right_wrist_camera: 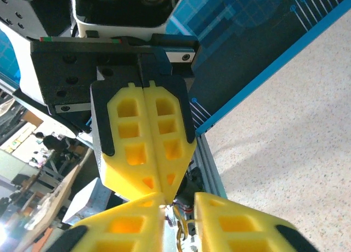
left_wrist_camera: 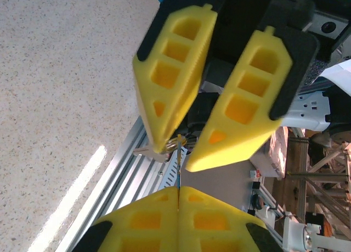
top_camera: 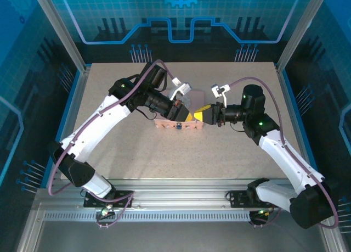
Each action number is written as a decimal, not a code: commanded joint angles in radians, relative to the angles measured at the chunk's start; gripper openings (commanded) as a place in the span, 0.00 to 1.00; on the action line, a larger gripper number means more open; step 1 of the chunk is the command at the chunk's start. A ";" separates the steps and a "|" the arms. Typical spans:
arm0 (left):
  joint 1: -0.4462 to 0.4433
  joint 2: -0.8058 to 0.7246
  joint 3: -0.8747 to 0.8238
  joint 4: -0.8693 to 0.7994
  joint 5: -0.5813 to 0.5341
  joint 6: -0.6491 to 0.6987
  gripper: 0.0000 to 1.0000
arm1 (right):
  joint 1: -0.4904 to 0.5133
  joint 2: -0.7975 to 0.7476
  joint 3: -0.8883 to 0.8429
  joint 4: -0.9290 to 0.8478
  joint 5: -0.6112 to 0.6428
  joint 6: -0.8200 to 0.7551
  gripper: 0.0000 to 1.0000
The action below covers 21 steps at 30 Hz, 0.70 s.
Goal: Unlock the padlock with the key
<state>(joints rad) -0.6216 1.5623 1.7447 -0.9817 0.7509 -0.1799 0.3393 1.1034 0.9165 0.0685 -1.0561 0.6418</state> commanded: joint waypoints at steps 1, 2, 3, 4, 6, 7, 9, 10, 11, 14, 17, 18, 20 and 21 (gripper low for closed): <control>0.006 -0.021 -0.012 0.010 0.031 0.022 0.00 | -0.002 -0.020 0.017 -0.035 -0.022 -0.026 0.16; 0.005 -0.021 -0.013 0.009 0.031 0.023 0.00 | -0.002 -0.021 0.018 -0.039 -0.021 -0.029 0.11; 0.005 -0.021 -0.011 0.008 0.030 0.024 0.00 | -0.002 -0.021 0.019 -0.041 -0.024 -0.032 0.06; 0.005 -0.022 -0.012 0.008 0.027 0.024 0.00 | -0.002 -0.022 0.018 -0.041 -0.026 -0.034 0.00; 0.007 -0.022 -0.012 0.010 0.015 0.023 0.00 | -0.002 -0.025 0.018 -0.042 -0.028 -0.039 0.00; 0.008 -0.023 -0.013 0.012 0.006 0.021 0.00 | -0.002 -0.026 0.018 -0.043 -0.026 -0.040 0.00; 0.022 -0.029 -0.024 0.037 -0.022 -0.007 0.18 | -0.004 -0.036 0.019 -0.056 0.002 -0.047 0.00; 0.030 -0.037 -0.037 0.062 -0.028 -0.030 0.21 | -0.005 -0.041 0.017 -0.057 0.014 -0.047 0.00; 0.041 -0.053 -0.064 0.106 -0.024 -0.057 0.24 | -0.008 -0.047 0.017 -0.060 0.034 -0.045 0.00; 0.068 -0.143 -0.186 0.301 -0.044 -0.172 0.54 | -0.021 -0.074 0.001 -0.035 0.097 -0.020 0.00; 0.092 -0.246 -0.324 0.502 -0.094 -0.289 0.63 | -0.026 -0.106 -0.014 -0.021 0.168 -0.008 0.00; 0.096 -0.273 -0.354 0.543 -0.118 -0.319 0.67 | -0.026 -0.114 -0.016 -0.024 0.185 -0.011 0.00; 0.104 -0.314 -0.402 0.595 -0.159 -0.367 0.70 | -0.027 -0.129 -0.021 -0.023 0.214 -0.016 0.00; 0.106 -0.331 -0.425 0.619 -0.176 -0.389 0.70 | -0.026 -0.134 -0.019 -0.027 0.227 -0.021 0.00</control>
<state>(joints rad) -0.5243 1.2934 1.3632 -0.5522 0.6415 -0.4480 0.3199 0.9936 0.9089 0.0307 -0.8989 0.6270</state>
